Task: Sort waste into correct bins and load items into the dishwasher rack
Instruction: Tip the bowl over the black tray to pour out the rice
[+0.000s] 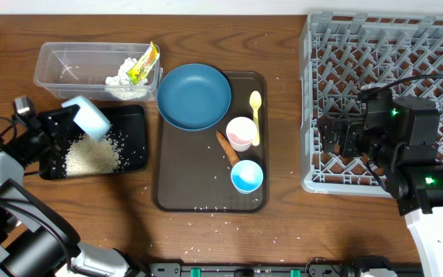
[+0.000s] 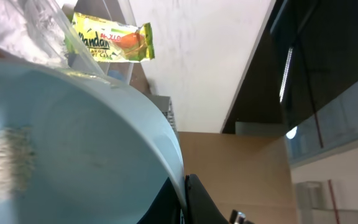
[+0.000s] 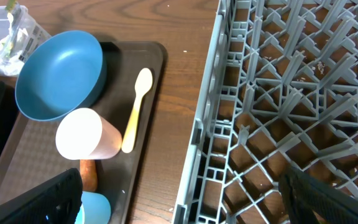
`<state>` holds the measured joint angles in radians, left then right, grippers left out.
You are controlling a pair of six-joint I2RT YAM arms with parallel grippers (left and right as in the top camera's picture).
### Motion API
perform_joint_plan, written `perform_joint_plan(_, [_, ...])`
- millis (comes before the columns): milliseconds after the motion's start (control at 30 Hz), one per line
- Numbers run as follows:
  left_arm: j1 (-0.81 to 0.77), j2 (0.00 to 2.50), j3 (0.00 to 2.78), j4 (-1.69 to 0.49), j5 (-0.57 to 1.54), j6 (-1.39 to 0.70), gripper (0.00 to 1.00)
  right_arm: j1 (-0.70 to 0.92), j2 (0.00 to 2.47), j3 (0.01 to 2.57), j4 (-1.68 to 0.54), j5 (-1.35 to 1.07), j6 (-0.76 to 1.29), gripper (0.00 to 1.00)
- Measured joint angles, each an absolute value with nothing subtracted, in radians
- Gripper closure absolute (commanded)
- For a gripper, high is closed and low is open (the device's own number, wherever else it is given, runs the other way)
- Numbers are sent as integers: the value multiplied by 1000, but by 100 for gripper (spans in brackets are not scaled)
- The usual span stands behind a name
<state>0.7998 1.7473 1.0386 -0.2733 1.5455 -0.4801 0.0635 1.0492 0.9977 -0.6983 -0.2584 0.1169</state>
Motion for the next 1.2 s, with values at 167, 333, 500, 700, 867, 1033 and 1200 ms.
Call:
perform_joint_plan(167, [800,1747,1039,-260,1546,-571,94,64,1049,998,-699,-258,117,1])
perform_joint_plan(333, [798,1747,1039,-252,1539,-629,94,64,1049,998,-698,-258,117,1])
perform_joint_plan(500, [797,1747,1039,-242,1539,-669,94,64,1049,998,-699,-258,117,1])
perform_joint_plan(700, [773,1747,1039,-242,1542,-681,94,64,1049,998,-699,-258,117,1])
perform_joint_plan(867, [737,1747,1039,-268,1543,-674,94,64,1049,998,-701,-258,117,1])
perform_joint_plan(1033, [678,1747,1040,-370,1530,-587,94,64,1049,998,-714,-258,117,1])
perform_joint_plan(1200, [636,1745,1040,-381,1536,-549,94,64,1049,998,-715,-258,117,1])
